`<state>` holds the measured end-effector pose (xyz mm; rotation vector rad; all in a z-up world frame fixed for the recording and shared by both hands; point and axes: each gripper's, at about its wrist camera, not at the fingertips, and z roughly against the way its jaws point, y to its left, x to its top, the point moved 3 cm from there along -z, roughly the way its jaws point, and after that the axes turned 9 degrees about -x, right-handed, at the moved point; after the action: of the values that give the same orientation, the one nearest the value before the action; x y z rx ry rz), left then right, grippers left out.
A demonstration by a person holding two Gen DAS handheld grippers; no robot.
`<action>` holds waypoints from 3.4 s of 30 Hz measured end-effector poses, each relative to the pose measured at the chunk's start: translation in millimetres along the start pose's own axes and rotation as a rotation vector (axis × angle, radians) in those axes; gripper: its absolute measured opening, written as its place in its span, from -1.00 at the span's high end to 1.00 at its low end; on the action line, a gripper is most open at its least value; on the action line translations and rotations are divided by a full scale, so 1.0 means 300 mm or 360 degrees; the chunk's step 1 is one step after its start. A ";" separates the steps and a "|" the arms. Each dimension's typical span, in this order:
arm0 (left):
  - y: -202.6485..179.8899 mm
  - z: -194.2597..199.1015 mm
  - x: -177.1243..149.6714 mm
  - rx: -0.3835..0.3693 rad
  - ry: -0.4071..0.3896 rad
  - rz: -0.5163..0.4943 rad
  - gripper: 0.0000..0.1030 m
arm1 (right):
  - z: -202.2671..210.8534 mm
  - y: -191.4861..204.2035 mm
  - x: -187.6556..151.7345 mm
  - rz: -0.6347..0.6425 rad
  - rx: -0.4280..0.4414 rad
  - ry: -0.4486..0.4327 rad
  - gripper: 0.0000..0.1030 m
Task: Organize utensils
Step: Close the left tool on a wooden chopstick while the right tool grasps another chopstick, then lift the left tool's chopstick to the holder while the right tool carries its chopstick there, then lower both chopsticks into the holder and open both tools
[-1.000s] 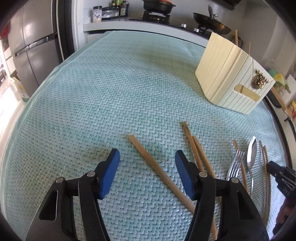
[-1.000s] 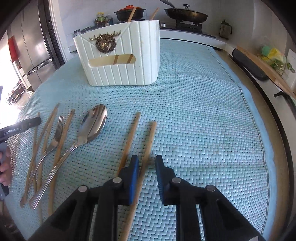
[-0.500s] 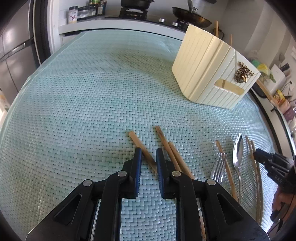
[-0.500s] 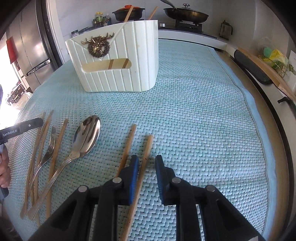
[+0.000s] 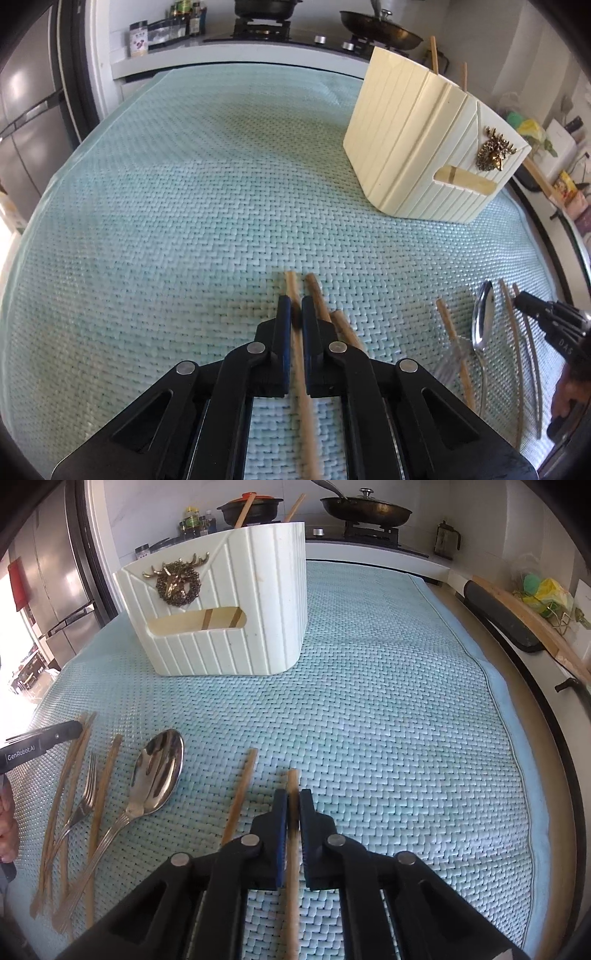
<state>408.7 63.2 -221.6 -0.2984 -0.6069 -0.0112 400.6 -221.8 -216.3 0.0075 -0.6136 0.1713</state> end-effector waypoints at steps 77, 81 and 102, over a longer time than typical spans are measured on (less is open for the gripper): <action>-0.170 0.840 0.056 -0.0411 -0.0829 -0.0233 0.93 | 0.899 0.003 0.100 0.0027 0.0236 -0.0863 0.86; -0.189 0.860 0.168 -0.0441 -0.0882 -0.0233 0.93 | 0.914 0.004 0.196 0.0020 0.0228 -0.0934 0.86; -0.290 0.442 0.673 -0.0355 -0.0751 -0.0218 0.93 | 0.570 0.020 0.753 -0.0096 0.0207 -0.0902 0.86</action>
<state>492.2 32.6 19.3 -0.4811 -1.0976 -0.1441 483.3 -190.2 52.9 0.2060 -1.1648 0.1502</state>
